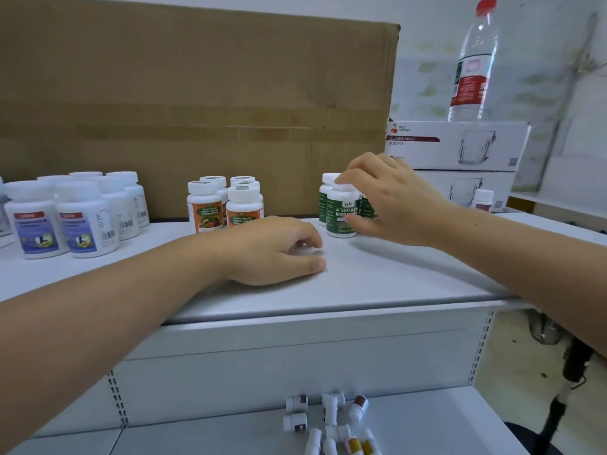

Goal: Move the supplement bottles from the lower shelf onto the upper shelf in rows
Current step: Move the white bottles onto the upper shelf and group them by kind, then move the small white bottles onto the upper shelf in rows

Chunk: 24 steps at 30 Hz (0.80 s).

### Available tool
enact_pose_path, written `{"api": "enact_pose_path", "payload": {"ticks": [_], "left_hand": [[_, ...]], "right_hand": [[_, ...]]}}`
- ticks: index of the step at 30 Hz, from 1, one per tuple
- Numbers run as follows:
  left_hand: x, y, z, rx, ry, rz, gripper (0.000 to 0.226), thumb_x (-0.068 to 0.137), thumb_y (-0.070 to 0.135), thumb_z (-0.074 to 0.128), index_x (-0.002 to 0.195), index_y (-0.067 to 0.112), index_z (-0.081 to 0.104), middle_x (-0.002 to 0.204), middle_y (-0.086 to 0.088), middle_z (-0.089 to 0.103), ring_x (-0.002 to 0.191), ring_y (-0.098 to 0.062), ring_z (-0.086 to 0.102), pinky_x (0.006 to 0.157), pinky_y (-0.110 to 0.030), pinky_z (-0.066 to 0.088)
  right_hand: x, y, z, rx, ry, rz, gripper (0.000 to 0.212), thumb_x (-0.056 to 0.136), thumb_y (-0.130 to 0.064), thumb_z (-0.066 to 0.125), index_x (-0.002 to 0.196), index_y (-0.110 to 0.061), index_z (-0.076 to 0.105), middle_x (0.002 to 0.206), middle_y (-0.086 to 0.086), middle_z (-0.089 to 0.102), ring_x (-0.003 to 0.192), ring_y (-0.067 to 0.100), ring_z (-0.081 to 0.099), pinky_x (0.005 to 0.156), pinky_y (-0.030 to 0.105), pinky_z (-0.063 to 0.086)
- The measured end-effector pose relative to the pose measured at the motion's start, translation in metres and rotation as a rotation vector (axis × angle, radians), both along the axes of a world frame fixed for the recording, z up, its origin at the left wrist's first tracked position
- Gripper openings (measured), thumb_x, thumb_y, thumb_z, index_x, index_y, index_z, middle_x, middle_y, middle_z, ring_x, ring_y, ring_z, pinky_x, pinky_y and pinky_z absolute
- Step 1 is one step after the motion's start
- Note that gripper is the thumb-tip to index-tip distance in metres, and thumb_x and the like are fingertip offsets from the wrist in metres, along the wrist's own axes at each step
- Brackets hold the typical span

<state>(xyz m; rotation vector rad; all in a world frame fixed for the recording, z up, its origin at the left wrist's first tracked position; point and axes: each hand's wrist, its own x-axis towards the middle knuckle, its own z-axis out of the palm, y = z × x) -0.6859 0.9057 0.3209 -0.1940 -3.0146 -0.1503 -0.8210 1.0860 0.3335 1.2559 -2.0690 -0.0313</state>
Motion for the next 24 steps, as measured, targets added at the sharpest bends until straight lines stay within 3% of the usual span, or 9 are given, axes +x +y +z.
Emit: {"api": "enact_pose_path", "payload": {"ticks": [4, 11, 19, 24], "left_hand": [[0.008, -0.001, 0.011, 0.044, 0.024, 0.018, 0.040, 0.092, 0.052, 0.050, 0.126, 0.031, 0.054, 0.123, 0.015, 0.058, 0.113, -0.002, 0.055, 0.099, -0.028, 0.046], [0.069, -0.011, 0.032, -0.059, 0.071, 0.081, 0.034, 0.091, 0.053, 0.048, 0.118, 0.035, 0.055, 0.112, 0.020, 0.059, 0.106, -0.006, 0.056, 0.095, -0.031, 0.046], [0.163, -0.023, 0.009, 0.040, 0.191, 0.042, 0.030, 0.088, 0.047, 0.057, 0.114, 0.032, 0.062, 0.105, 0.019, 0.063, 0.097, 0.004, 0.058, 0.091, -0.031, 0.049], [0.203, -0.026, -0.022, 0.086, 0.262, -0.048, 0.021, 0.087, 0.040, 0.063, 0.105, 0.030, 0.065, 0.088, 0.018, 0.065, 0.081, 0.011, 0.056, 0.067, -0.019, 0.043]], "right_hand": [[0.028, 0.020, 0.001, 0.131, -0.199, 0.026, 0.043, 0.091, -0.042, 0.060, 0.129, -0.024, 0.055, 0.127, -0.003, 0.053, 0.112, 0.017, 0.049, 0.085, 0.020, 0.032], [0.085, 0.060, 0.001, 0.174, -0.334, -0.206, 0.046, 0.093, -0.048, 0.054, 0.136, -0.033, 0.048, 0.133, -0.005, 0.051, 0.115, 0.017, 0.051, 0.097, 0.037, 0.044], [0.168, 0.100, -0.017, 0.138, -0.360, -0.268, 0.044, 0.092, -0.049, 0.054, 0.132, -0.031, 0.051, 0.124, -0.007, 0.053, 0.109, 0.014, 0.053, 0.094, 0.031, 0.043], [0.217, 0.118, -0.045, 0.137, -0.432, -0.305, 0.049, 0.087, -0.055, 0.048, 0.131, -0.034, 0.049, 0.121, -0.009, 0.053, 0.108, 0.013, 0.055, 0.094, 0.035, 0.046]]}}
